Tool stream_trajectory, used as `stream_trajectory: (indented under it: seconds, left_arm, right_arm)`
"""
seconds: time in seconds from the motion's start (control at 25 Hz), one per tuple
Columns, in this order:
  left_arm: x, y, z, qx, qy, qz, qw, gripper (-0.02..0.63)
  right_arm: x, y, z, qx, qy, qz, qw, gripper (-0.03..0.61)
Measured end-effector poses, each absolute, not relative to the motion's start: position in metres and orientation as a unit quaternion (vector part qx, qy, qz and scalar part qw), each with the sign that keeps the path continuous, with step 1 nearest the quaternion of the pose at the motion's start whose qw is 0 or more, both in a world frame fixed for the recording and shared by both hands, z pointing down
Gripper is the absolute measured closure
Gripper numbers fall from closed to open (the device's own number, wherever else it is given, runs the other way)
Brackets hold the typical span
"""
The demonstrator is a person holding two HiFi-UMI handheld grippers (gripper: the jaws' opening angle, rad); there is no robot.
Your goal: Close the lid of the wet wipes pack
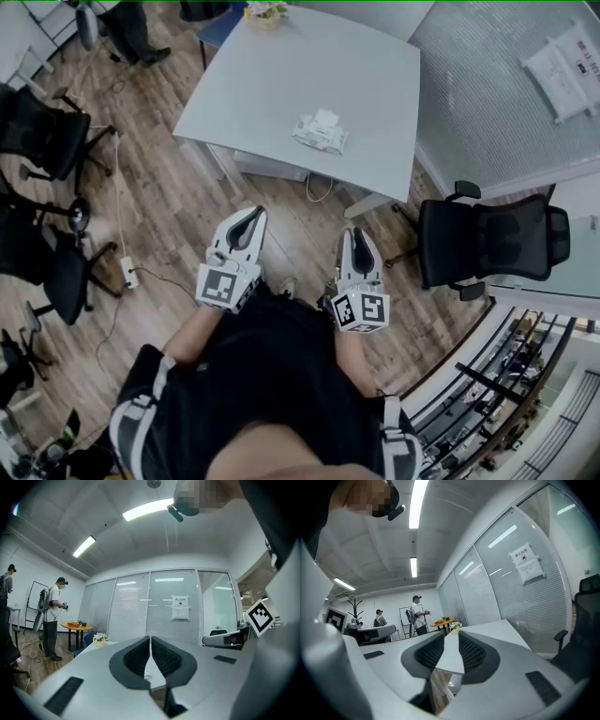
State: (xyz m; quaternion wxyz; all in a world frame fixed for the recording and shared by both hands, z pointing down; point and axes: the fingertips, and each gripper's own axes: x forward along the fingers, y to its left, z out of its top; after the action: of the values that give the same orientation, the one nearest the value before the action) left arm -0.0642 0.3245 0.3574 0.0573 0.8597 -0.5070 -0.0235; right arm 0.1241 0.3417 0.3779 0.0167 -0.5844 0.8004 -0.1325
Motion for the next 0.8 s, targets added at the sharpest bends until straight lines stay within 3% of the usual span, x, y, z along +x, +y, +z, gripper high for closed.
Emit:
stream_trajectory:
  seconds: [0.04, 0.08, 0.8]
  left_arm:
    - [-0.065, 0.324, 0.358, 0.86, -0.506, -0.023, 0.058, 0.581]
    - [-0.065, 0.323, 0.358, 0.861, -0.505, -0.023, 0.059, 0.581]
    - [-0.109, 0.297, 0.382, 0.88, -0.469, -0.02, 0.079, 0.581]
  right_arm:
    - [0.124, 0.34, 0.378, -0.585, 0.8, -0.134, 0.016, 0.442]
    - [0.123, 0.34, 0.379, -0.585, 0.799, -0.134, 0.014, 0.42]
    - [0.074, 0.328, 0.387, -0.609, 0.782, -0.13, 0.002, 0.422]
